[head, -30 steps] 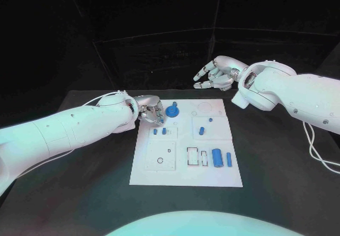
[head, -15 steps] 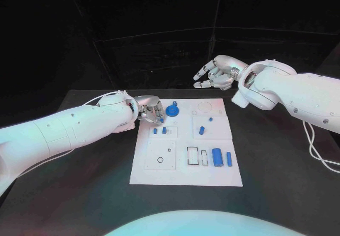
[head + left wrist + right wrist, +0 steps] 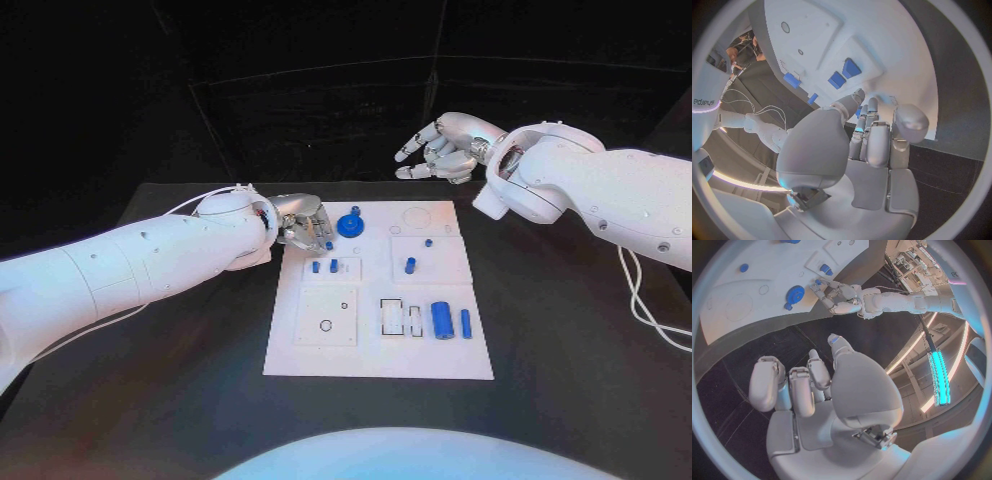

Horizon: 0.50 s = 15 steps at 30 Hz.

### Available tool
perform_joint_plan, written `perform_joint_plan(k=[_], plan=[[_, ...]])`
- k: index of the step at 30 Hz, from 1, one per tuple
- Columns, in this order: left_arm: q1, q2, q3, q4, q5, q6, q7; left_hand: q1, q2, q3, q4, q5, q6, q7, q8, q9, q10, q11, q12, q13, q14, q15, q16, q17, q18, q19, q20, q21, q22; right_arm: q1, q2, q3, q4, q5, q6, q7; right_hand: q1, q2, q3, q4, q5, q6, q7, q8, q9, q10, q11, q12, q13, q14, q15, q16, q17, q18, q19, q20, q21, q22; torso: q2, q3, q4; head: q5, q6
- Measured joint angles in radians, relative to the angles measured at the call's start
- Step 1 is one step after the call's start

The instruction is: Assemble the parts on the task board

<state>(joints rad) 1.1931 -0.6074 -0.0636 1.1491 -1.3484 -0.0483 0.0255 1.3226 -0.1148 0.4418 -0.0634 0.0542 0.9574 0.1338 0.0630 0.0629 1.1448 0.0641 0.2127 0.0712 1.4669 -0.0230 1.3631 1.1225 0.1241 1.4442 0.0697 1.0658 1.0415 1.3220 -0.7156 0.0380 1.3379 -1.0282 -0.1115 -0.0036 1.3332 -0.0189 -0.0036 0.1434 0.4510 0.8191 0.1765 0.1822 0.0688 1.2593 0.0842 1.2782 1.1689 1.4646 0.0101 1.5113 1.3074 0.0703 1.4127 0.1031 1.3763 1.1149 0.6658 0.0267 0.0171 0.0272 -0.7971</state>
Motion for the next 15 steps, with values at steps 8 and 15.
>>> perform_joint_plan(k=[8,15], plan=[[0.000,-0.054,0.000,0.020,0.031,-0.021,0.001,0.000,0.000,0.010,-0.010,0.000,-0.009,0.009,0.001,0.002,-0.019,0.008,-0.016,-0.001,0.000,0.000,-0.001,-0.017,0.000,-0.006,0.006,-0.013,-0.015,0.000,-0.009,-0.001,-0.022,-0.013,-0.001,-0.008,0.098,-0.006,0.064,-0.013,-0.071,0.045,-0.015,0.025,0.001,-0.303,-0.015,-0.499,-0.509,0.002,-0.016,-0.116,-0.002,0.039,-0.078,-0.016,-0.124,-0.215,0.000,-0.0012,0.0000,-0.002,0.007],[0.005,-0.136,0.002,0.054,0.223,-0.090,0.023,0.020,0.020,0.061,-0.022,0.000,0.069,0.021,0.040,0.014,-0.022,0.020,-0.013,0.002,0.000,0.007,-0.012,-0.039,0.000,-0.018,0.018,-0.051,-0.048,-0.009,-0.030,-0.009,-0.026,-0.101,-0.004,-0.020,0.152,-0.045,0.166,-0.037,-0.141,0.145,-0.024,0.047,0.001,-0.244,-0.018,-0.791,-0.780,0.002,-0.016,-0.167,-0.048,0.039,-0.079,-0.015,-0.150,-0.249,-0.002,-0.0018,0.0001,-0.008,0.016]])
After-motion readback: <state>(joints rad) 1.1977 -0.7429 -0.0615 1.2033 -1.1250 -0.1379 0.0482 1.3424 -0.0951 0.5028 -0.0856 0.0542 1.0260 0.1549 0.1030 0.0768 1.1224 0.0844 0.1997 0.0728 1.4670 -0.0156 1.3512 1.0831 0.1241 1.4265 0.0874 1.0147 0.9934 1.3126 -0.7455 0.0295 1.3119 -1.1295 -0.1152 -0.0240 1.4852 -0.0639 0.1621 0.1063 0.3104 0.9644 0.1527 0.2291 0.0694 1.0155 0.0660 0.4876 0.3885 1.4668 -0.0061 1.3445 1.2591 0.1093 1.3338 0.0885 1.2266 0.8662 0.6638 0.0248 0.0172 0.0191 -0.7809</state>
